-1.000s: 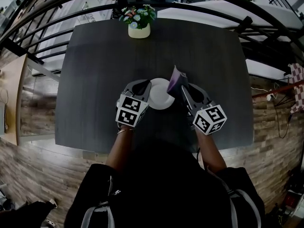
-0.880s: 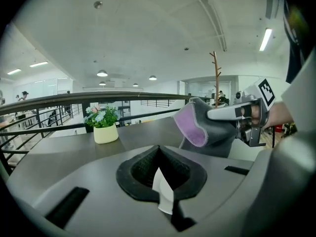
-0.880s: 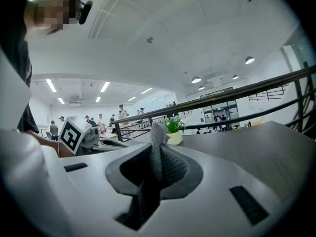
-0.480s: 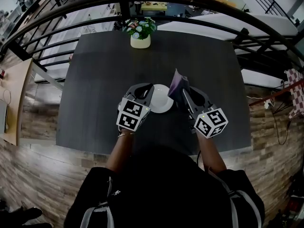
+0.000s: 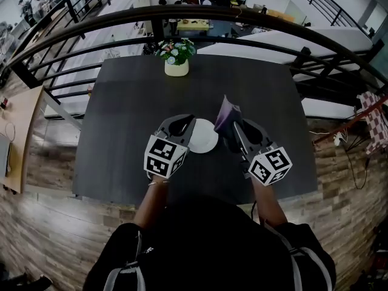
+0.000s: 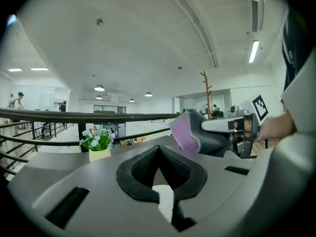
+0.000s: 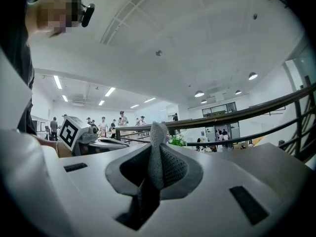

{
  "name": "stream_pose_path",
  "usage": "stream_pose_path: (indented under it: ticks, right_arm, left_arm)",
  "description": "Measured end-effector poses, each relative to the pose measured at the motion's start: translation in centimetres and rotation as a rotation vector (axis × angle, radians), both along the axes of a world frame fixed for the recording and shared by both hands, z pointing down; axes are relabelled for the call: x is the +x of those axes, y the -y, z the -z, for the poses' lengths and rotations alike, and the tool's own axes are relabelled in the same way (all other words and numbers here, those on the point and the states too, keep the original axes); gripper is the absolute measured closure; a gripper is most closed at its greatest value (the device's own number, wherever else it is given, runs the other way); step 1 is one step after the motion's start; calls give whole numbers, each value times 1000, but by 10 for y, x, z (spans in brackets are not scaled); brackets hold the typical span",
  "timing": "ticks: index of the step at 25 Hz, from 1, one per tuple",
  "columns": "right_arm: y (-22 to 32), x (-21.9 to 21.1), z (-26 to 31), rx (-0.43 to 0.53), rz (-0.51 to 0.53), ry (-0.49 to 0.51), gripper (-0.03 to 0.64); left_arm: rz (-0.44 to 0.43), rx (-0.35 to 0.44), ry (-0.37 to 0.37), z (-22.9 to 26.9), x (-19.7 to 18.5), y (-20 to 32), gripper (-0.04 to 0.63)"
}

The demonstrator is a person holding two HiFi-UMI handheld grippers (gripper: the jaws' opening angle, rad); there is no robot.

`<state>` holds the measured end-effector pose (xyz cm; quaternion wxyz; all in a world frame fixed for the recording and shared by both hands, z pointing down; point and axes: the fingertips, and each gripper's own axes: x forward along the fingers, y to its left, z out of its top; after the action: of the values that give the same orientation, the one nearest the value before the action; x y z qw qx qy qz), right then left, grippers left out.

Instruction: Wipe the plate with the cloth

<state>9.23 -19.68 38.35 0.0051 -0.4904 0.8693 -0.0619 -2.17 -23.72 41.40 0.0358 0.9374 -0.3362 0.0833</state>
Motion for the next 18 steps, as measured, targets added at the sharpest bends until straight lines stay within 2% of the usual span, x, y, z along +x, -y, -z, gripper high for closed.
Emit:
stream_pose_path:
  ticks: [6, 18]
  right_arm:
    - [-5, 0, 21, 59, 16, 8, 575]
    - [-13, -8, 50, 138, 63, 56, 575]
  left_arm:
    - [-26, 63, 13, 23, 8, -7, 588]
    - [-41, 97, -1, 44, 10, -16, 588]
